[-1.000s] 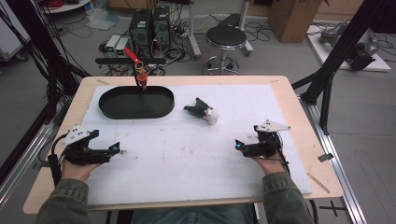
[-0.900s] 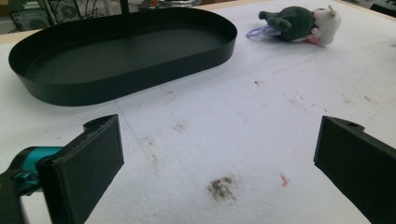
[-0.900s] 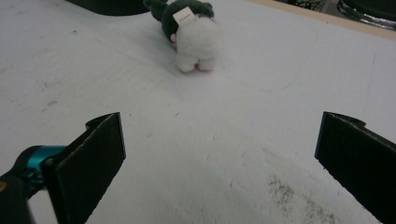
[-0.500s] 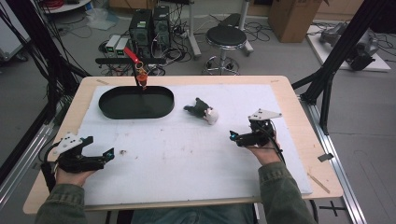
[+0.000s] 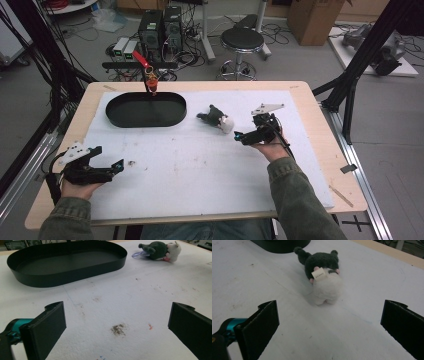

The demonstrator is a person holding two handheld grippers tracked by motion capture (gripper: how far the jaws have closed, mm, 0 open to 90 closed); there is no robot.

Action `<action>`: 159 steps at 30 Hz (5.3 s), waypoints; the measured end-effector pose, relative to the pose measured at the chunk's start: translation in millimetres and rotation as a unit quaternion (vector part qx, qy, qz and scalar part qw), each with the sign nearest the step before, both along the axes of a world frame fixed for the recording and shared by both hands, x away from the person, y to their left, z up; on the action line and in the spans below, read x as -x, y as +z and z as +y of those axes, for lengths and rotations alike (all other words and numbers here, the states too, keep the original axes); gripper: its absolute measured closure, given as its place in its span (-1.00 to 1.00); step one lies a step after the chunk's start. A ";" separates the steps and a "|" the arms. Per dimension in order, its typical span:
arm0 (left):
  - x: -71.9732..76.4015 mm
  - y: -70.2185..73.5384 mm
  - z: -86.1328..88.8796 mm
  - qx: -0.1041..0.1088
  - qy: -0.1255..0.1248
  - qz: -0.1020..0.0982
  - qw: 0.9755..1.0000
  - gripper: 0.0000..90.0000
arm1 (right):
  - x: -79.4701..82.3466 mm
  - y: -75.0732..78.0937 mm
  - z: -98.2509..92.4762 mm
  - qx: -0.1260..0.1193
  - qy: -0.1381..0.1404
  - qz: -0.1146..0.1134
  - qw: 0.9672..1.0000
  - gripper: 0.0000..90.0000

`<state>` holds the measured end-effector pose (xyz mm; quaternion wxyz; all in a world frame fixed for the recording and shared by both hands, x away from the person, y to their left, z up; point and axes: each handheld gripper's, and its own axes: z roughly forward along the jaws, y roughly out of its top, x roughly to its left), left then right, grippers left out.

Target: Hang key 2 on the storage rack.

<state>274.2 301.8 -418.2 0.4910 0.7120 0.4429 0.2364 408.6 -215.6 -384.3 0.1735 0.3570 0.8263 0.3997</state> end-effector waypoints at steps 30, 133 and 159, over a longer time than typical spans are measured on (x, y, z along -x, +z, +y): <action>1.6 -0.2 7.7 0.011 0.000 0.009 1.000 -0.94 | -69.5 17.8 58.3 0.074 0.020 0.056 0.995 -0.98; -6.8 2.6 6.3 0.033 -0.020 0.003 0.999 -0.94 | -87.7 121.7 138.1 0.030 0.110 0.118 0.986 0.11; -7.6 2.7 2.5 0.045 -0.032 0.014 0.998 -0.94 | -125.7 90.9 163.2 0.030 -0.020 0.139 0.990 -0.04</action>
